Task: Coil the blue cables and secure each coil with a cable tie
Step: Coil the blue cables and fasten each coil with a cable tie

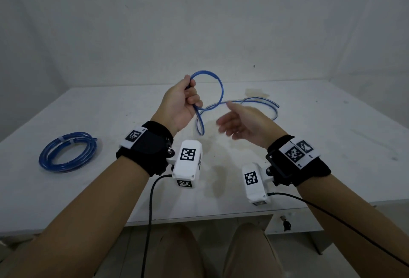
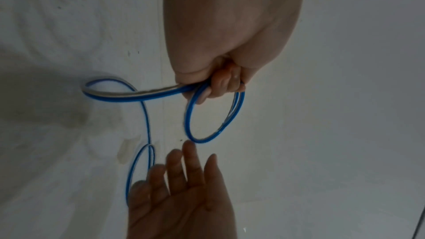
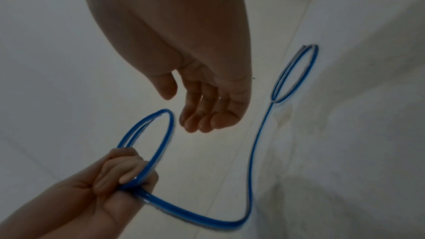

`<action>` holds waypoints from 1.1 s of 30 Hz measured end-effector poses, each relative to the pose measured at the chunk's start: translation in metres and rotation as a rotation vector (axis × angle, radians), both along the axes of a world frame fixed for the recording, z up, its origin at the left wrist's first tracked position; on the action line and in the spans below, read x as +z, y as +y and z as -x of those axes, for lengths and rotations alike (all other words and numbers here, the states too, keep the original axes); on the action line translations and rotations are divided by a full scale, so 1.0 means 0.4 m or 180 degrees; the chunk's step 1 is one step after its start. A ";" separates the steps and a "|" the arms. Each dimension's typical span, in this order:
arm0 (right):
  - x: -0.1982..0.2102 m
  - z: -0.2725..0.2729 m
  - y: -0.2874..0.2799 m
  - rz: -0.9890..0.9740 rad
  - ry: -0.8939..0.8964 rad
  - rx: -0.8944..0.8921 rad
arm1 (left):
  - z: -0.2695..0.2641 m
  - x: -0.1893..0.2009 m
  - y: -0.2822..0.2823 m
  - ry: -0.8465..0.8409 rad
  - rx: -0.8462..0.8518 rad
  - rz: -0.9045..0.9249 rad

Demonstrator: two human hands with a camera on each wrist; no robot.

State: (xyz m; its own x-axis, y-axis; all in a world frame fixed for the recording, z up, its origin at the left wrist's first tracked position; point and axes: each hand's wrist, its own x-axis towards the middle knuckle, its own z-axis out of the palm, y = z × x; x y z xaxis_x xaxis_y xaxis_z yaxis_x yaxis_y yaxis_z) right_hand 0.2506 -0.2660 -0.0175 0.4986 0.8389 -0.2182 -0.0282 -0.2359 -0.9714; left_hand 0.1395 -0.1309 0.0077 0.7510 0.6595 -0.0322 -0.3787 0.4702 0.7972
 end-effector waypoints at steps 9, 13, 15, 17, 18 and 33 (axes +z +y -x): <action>-0.025 0.037 0.045 -0.0474 0.1490 0.0001 | 0.000 -0.008 -0.015 -0.0371 0.0259 0.0475; -0.023 0.034 0.069 -0.0799 0.2115 -0.0465 | 0.016 -0.019 -0.014 -0.0409 0.0275 0.0565; -0.020 0.038 0.075 -0.0838 0.2073 -0.0640 | 0.022 -0.020 -0.013 -0.0389 0.0296 0.0568; -0.017 0.038 0.074 -0.0941 0.2075 -0.0700 | 0.029 -0.021 -0.012 -0.0354 0.0328 0.0582; -0.016 0.038 0.071 -0.0998 0.2095 -0.0713 | 0.032 -0.022 -0.012 -0.0331 0.0350 0.0588; -0.016 0.028 0.018 -0.0876 0.1325 -0.0322 | 0.030 -0.071 -0.062 0.1029 0.0524 -0.1137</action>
